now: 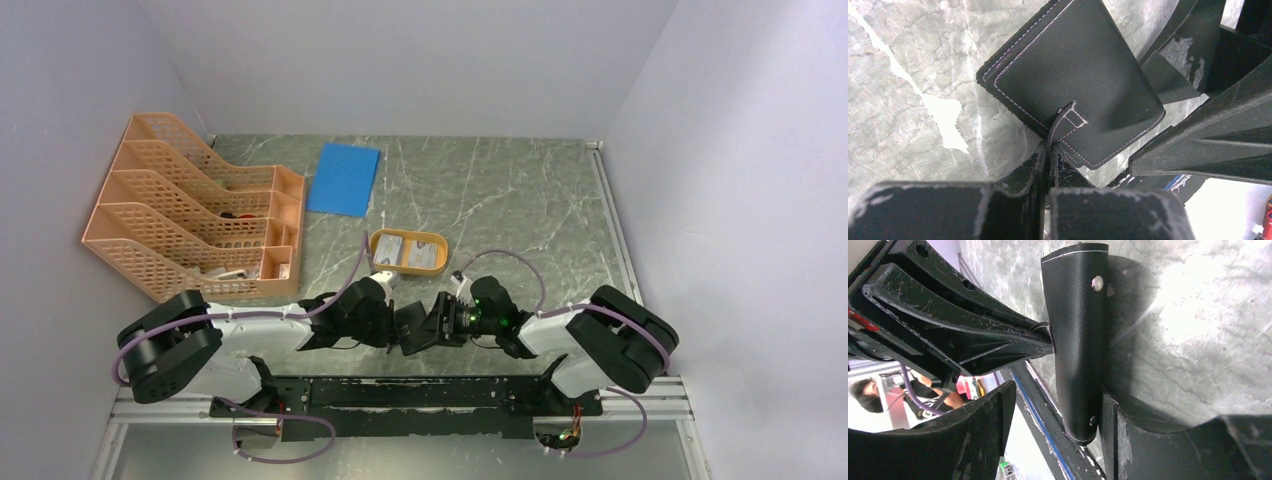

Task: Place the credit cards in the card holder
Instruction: Pick up the card holder from the center of the board.

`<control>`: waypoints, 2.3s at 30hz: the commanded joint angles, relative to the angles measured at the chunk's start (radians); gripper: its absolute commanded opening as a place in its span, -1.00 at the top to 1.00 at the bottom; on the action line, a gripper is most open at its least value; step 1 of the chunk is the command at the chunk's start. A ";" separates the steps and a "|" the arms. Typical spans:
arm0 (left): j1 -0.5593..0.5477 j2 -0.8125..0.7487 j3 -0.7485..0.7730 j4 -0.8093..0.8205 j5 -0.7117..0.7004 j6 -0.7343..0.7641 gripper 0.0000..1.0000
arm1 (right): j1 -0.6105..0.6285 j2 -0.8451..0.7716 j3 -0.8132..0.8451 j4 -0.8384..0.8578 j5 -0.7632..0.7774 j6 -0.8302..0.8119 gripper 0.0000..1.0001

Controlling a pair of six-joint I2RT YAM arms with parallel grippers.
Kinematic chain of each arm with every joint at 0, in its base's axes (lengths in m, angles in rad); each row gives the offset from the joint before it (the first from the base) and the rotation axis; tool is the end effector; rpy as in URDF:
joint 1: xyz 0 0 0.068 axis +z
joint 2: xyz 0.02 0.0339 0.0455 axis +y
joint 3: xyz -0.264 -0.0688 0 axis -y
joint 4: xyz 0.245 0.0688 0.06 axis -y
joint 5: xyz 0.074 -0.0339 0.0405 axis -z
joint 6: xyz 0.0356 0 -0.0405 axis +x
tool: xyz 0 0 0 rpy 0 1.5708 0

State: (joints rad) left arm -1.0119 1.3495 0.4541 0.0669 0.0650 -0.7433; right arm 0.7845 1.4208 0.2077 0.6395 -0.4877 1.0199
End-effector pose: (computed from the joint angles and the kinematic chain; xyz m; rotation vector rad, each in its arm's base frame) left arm 0.1232 -0.2014 0.1367 0.3796 2.5643 -0.8298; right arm 0.1376 0.1609 0.1088 -0.0426 2.5110 1.4471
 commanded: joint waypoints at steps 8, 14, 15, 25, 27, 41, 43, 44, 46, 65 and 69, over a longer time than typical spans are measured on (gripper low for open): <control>-0.007 0.037 -0.064 -0.075 -0.021 0.001 0.90 | 0.000 0.112 -0.097 0.142 0.004 0.061 -0.11; -0.006 -0.035 -0.054 -0.152 -0.063 0.001 0.90 | 0.000 0.042 -0.092 0.038 0.070 0.047 -0.31; -0.006 -0.049 -0.052 -0.167 -0.087 0.001 0.90 | 0.000 0.031 -0.088 0.018 0.075 0.039 -0.31; -0.006 -0.019 -0.060 -0.151 -0.096 0.003 0.90 | 0.002 0.072 -0.066 0.037 0.042 0.025 -0.20; -0.006 -0.005 -0.069 -0.132 -0.087 -0.002 0.90 | 0.003 0.087 -0.063 0.041 0.042 0.026 -0.22; -0.006 0.008 -0.102 -0.104 -0.074 -0.014 0.90 | 0.018 0.174 -0.030 0.102 0.063 0.037 -0.15; -0.005 0.002 -0.104 -0.113 -0.082 -0.017 0.90 | 0.018 0.181 -0.034 0.124 0.066 0.049 -0.15; -0.006 -0.005 -0.104 -0.122 -0.087 -0.018 0.90 | 0.018 0.180 -0.039 0.127 0.073 0.053 -0.17; -0.006 -0.030 -0.106 -0.149 -0.108 -0.022 0.90 | 0.018 0.171 -0.045 0.122 0.091 0.056 -0.19; -0.007 -0.066 -0.123 -0.179 -0.141 -0.039 0.90 | 0.034 0.273 -0.005 0.209 0.072 0.065 0.15; -0.005 -0.070 -0.126 -0.180 -0.141 -0.040 0.90 | 0.036 0.290 -0.004 0.230 0.069 0.073 0.38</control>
State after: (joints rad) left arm -1.0130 1.2510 0.3840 0.0448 -0.0200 -0.8013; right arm 0.8097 1.6711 0.2134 0.9459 -0.4660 1.1210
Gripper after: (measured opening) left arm 0.069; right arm 0.356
